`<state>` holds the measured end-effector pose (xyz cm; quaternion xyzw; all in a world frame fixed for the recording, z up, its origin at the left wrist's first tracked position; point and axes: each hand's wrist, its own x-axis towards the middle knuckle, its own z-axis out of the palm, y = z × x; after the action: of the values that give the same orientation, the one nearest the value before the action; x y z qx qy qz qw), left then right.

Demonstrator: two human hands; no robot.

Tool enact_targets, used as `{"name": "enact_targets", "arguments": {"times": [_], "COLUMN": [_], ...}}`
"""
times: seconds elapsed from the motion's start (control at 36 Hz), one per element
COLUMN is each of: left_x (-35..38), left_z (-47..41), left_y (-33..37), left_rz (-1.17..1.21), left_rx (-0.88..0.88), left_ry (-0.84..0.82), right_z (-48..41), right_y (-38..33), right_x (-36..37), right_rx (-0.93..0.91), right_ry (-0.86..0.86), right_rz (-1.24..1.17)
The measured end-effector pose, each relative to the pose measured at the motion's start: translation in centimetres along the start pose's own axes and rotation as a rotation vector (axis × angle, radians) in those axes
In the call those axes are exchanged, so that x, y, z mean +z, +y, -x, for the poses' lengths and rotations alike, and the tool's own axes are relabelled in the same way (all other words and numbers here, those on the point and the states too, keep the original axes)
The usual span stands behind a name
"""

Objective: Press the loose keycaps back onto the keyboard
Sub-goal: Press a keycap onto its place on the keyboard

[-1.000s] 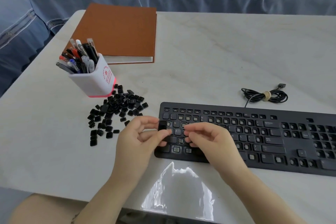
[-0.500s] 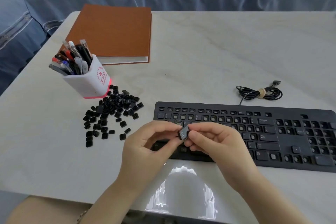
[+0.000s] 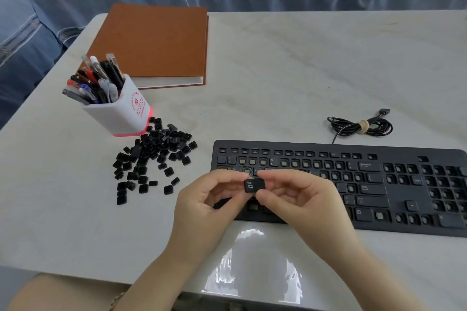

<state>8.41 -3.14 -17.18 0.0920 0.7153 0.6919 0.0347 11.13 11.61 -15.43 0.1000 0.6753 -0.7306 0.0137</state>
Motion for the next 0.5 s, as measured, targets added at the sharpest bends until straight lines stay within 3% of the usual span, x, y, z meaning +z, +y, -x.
{"name": "enact_targets", "arguments": {"times": [0.17,0.28,0.42,0.5], "left_x": [-0.9,-2.0,-3.2,-3.3], "left_z": [0.0,-0.4,-0.9,-0.9], "left_y": [-1.5,-3.4,-5.7,-6.5], "left_rz": [-0.227,-0.443,-0.517,-0.612], "left_rx": [-0.042,-0.035,-0.146,-0.101], "left_ry": [-0.046,0.058,0.122,0.073], "right_z": [-1.0,-2.3,-4.6,-6.1], "right_y": [1.1,2.5,4.0,4.7], "right_x": [-0.3,0.0,1.4,2.6], "right_rx": [0.028,0.051,-0.027,-0.096], "right_ry": [-0.027,-0.016,0.017,0.021], "right_rz": [0.325,0.471,0.617,0.708]}}
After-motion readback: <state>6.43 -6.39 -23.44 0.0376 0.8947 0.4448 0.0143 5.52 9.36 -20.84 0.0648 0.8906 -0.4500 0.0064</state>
